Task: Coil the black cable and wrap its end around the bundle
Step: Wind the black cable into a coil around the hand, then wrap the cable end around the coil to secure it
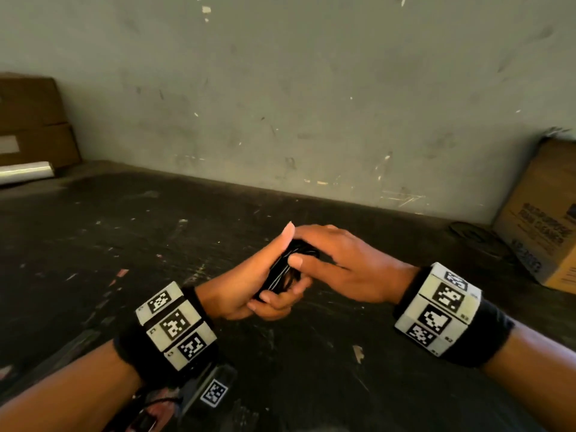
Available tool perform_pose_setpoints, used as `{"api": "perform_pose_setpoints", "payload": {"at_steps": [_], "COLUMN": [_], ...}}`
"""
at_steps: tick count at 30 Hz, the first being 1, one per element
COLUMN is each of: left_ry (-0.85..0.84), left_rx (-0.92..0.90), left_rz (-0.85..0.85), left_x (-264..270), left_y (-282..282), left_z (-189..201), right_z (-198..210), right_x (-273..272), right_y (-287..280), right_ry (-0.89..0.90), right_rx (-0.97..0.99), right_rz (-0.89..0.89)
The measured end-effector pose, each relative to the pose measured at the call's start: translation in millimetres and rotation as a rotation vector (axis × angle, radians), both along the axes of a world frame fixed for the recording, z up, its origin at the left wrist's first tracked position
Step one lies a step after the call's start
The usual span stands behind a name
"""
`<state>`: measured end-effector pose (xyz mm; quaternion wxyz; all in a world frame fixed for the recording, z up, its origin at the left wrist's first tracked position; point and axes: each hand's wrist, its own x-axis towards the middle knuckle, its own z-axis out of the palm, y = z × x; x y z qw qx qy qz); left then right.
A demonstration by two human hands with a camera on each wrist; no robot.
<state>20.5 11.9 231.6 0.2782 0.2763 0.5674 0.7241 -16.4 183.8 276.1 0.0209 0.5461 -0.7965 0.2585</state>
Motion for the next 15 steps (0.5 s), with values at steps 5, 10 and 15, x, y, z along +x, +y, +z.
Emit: {"api": "perform_pose_setpoints", "payload": {"at_steps": [5, 10, 15], "left_ry": [-0.123, -0.255, -0.366], "left_rx": [0.073, -0.005, -0.061], "left_rz": [0.099, 0.449, 0.775], "left_x": [17, 36, 57], "left_y": [-30, -68, -110], "left_z": [-13, -40, -66], "right_z": [-43, -84, -127], "right_x": [-1, -3, 2], "right_y": [-44, -103, -163], "right_ry": [-0.156, -0.04, -0.036], "right_rx": [-0.286, -0.359, -0.333], "right_rz": [-0.028, -0.08, -0.09]}}
